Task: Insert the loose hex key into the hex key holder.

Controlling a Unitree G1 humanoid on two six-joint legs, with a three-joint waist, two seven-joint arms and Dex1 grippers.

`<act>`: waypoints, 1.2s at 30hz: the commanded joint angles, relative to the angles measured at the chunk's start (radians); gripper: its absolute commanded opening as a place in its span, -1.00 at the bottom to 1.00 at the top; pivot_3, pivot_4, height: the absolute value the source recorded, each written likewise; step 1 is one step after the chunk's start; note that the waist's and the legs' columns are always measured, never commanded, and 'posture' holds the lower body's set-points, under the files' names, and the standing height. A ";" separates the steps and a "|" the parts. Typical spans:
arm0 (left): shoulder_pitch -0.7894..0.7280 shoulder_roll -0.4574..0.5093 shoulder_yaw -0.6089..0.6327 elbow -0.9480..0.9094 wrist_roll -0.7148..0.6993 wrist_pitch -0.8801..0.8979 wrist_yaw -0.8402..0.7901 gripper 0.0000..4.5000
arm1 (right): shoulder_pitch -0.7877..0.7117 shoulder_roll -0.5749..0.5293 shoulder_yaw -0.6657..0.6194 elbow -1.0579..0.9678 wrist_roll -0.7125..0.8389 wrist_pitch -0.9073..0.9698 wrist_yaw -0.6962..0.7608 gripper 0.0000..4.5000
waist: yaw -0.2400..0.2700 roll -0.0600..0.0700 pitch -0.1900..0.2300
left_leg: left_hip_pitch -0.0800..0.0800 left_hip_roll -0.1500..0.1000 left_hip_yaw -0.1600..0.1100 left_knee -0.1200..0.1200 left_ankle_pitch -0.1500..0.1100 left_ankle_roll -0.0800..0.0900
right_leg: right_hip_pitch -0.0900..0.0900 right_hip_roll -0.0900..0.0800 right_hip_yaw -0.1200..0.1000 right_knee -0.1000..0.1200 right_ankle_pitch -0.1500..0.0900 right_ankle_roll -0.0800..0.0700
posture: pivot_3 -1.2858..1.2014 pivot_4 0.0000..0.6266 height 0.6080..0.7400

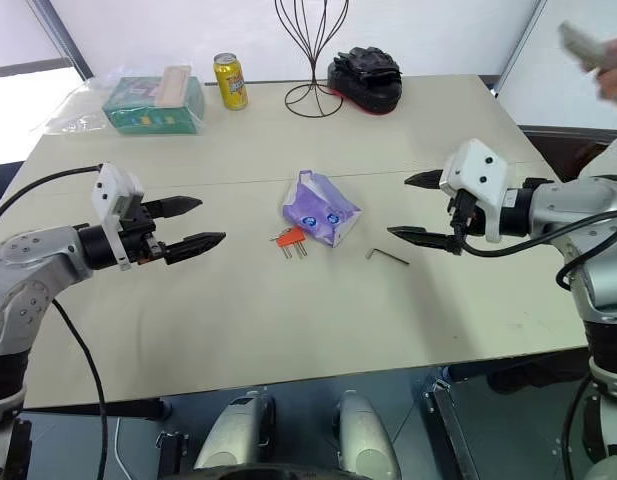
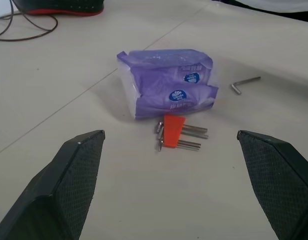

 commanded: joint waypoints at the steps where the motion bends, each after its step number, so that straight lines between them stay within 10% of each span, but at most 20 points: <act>1: -0.020 -0.003 0.027 -0.017 -0.018 -0.013 0.004 0.97 | -0.028 -0.004 -0.011 -0.006 -0.001 -0.018 0.002 0.88 | 0.001 0.000 0.000 | 0.000 0.000 0.000 0.000 0.000 0.000 | 0.000 0.000 0.000 0.000 0.000 0.000 | 0.03 -0.52 1.00; 27: -0.038 -0.029 0.021 -0.010 -0.013 -0.018 0.040 0.97 | -0.033 0.060 0.021 -0.002 -0.036 -0.042 -0.059 0.88 | 0.001 0.000 0.000 | 0.000 0.000 0.000 0.000 0.000 0.000 | 0.000 0.000 0.000 0.000 0.001 0.002 | 0.03 -0.52 1.00; 36: -0.032 -0.049 0.022 -0.026 -0.024 -0.006 0.071 0.97 | -0.089 0.284 0.110 0.034 -0.081 0.104 -0.286 0.88 | -0.001 0.000 0.000 | 0.000 0.000 0.000 0.000 0.000 0.000 | 0.000 0.001 0.000 0.001 0.002 0.003 | 0.03 -0.52 1.00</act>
